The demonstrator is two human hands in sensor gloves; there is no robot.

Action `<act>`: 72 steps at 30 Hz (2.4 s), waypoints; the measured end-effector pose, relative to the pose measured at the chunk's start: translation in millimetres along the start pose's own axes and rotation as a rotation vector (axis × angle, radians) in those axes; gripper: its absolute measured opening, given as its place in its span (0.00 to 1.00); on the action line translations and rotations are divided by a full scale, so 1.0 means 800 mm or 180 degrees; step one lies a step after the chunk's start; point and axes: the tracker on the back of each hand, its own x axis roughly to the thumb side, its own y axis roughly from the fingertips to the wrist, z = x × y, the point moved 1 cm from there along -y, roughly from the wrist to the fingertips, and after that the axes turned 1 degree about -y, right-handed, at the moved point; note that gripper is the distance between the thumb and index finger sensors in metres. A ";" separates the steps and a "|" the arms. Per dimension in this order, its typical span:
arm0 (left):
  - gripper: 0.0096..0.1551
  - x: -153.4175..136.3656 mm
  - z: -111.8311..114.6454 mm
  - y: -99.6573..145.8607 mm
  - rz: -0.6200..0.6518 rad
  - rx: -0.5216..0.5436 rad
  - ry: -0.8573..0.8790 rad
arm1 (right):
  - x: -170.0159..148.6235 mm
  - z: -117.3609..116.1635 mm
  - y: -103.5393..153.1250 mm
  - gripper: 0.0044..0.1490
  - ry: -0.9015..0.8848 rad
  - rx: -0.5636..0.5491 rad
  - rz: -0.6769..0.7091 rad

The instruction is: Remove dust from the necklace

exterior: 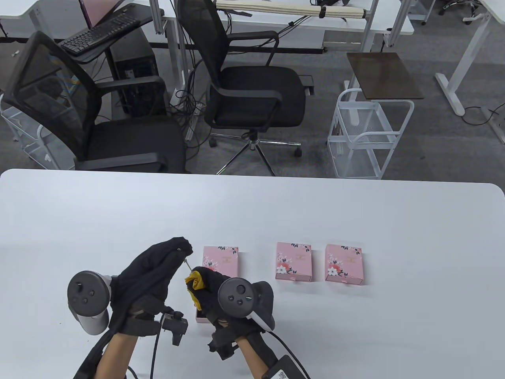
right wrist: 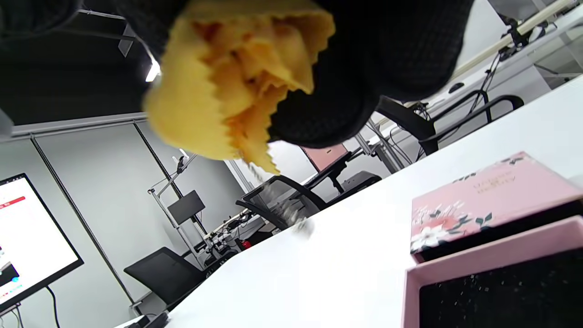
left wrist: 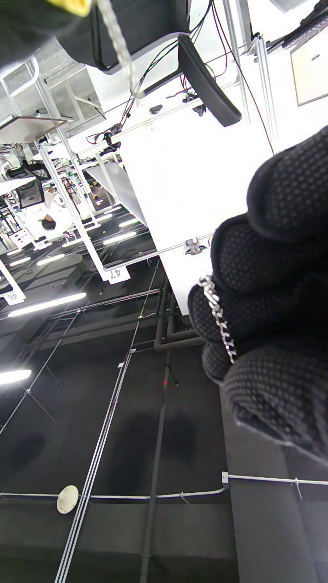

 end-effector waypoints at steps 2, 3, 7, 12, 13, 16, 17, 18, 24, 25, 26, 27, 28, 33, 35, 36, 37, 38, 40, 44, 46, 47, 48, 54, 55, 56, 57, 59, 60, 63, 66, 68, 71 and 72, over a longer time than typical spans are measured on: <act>0.19 0.000 -0.001 0.000 -0.0001 0.0008 0.0020 | 0.000 -0.003 0.000 0.25 0.0019 0.0033 -0.0007; 0.19 0.001 -0.002 0.001 0.0006 0.0020 0.0030 | 0.000 -0.003 0.000 0.25 0.0078 0.0057 0.0024; 0.19 0.005 -0.005 0.001 0.0052 0.0049 0.0054 | -0.002 -0.005 0.001 0.25 0.0105 0.0057 -0.0053; 0.19 0.005 -0.012 0.000 0.0112 0.0137 0.0118 | -0.008 -0.015 -0.001 0.25 0.0006 0.0265 -0.0125; 0.19 0.004 -0.013 0.000 0.0111 0.0158 0.0137 | -0.009 -0.017 -0.002 0.25 0.0013 0.0331 -0.0121; 0.19 0.003 -0.018 0.000 0.0089 0.0179 0.0227 | -0.015 -0.023 -0.002 0.25 -0.0138 0.0427 -0.0245; 0.19 0.003 -0.019 0.000 0.0093 0.0186 0.0247 | -0.016 -0.024 -0.002 0.25 -0.0179 0.0463 -0.0271; 0.19 0.003 -0.020 0.000 0.0095 0.0200 0.0260 | -0.016 -0.025 -0.002 0.25 -0.0203 0.0489 -0.0287; 0.19 0.008 -0.029 0.001 0.0137 0.0280 0.0290 | -0.013 -0.031 -0.003 0.24 0.0301 0.0643 -0.0162; 0.19 0.009 -0.030 0.001 0.0140 0.0287 0.0283 | -0.013 -0.032 -0.002 0.24 0.0276 0.0642 -0.0177; 0.19 0.010 -0.031 0.001 0.0154 0.0295 0.0280 | -0.014 -0.032 -0.002 0.25 0.0253 0.0643 -0.0190; 0.19 0.011 -0.033 0.002 0.0154 0.0309 0.0297 | -0.014 -0.032 -0.002 0.25 0.0182 0.0642 -0.0235; 0.19 0.011 -0.034 0.002 0.0169 0.0322 0.0317 | -0.015 -0.032 -0.002 0.25 0.0142 0.0638 -0.0256; 0.19 0.014 -0.035 0.003 0.0184 0.0340 0.0284 | -0.012 -0.033 -0.002 0.26 0.0315 0.0688 -0.0193; 0.19 0.014 -0.034 0.002 0.0178 0.0332 0.0304 | -0.011 -0.034 -0.002 0.26 0.0326 0.0754 -0.0201; 0.19 0.014 -0.034 0.002 0.0181 0.0333 0.0286 | -0.011 -0.035 -0.002 0.26 0.0286 0.0805 -0.0233; 0.19 0.014 -0.034 0.003 0.0181 0.0342 0.0274 | -0.011 -0.036 -0.002 0.26 0.0279 0.0840 -0.0257; 0.19 0.014 -0.034 0.003 0.0180 0.0355 0.0274 | -0.011 -0.036 -0.002 0.26 0.0301 0.0853 -0.0287; 0.19 0.015 -0.036 0.003 0.0178 0.0386 0.0297 | -0.012 -0.037 -0.002 0.27 0.0319 0.0923 -0.0306; 0.19 0.015 -0.042 0.003 0.0169 0.0423 0.0351 | -0.013 -0.046 -0.002 0.28 0.0272 0.1059 -0.0266; 0.19 0.016 -0.047 0.003 0.0160 0.0464 0.0363 | -0.011 -0.050 -0.001 0.28 0.0408 0.1103 -0.0228; 0.19 0.016 -0.049 0.003 0.0161 0.0474 0.0371 | -0.011 -0.051 -0.001 0.28 0.0443 0.1115 -0.0224; 0.19 0.017 -0.051 0.003 0.0153 0.0474 0.0386 | -0.010 -0.053 -0.001 0.29 0.0474 0.1170 -0.0217; 0.19 0.018 -0.057 0.004 0.0131 0.0498 0.0403 | -0.007 -0.054 -0.001 0.29 0.0570 0.1228 -0.0173; 0.19 0.018 -0.056 0.004 0.0123 0.0492 0.0395 | -0.006 -0.050 -0.002 0.29 0.0599 0.1183 -0.0170; 0.19 0.018 -0.055 0.004 0.0109 0.0473 0.0379 | -0.006 -0.044 -0.003 0.29 0.0639 0.1125 -0.0164; 0.19 0.018 -0.054 0.004 0.0096 0.0449 0.0362 | -0.006 -0.034 -0.004 0.30 0.0690 0.1024 -0.0162; 0.19 0.018 -0.050 0.003 0.0077 0.0406 0.0338 | -0.006 -0.016 -0.005 0.30 0.0730 0.0845 -0.0175; 0.19 0.018 -0.047 0.003 0.0069 0.0384 0.0328 | -0.008 -0.003 -0.006 0.30 0.0730 0.0723 -0.0206; 0.19 0.018 -0.035 0.003 0.0054 0.0274 0.0261 | -0.019 0.027 -0.003 0.31 0.0727 0.0363 -0.0348; 0.19 0.018 -0.023 0.003 0.0056 0.0194 0.0189 | -0.039 0.041 0.003 0.32 0.0817 0.0383 -0.0506; 0.19 0.016 -0.012 0.002 0.0049 0.0129 0.0155 | -0.061 0.045 0.013 0.32 0.1002 0.0502 -0.0671; 0.19 0.010 0.001 0.001 0.0042 0.0051 0.0128 | -0.095 0.043 0.027 0.33 0.1201 0.0450 -0.0813; 0.19 0.009 0.005 0.000 0.0034 0.0023 0.0122 | -0.107 0.040 0.029 0.33 0.1227 0.0411 -0.0860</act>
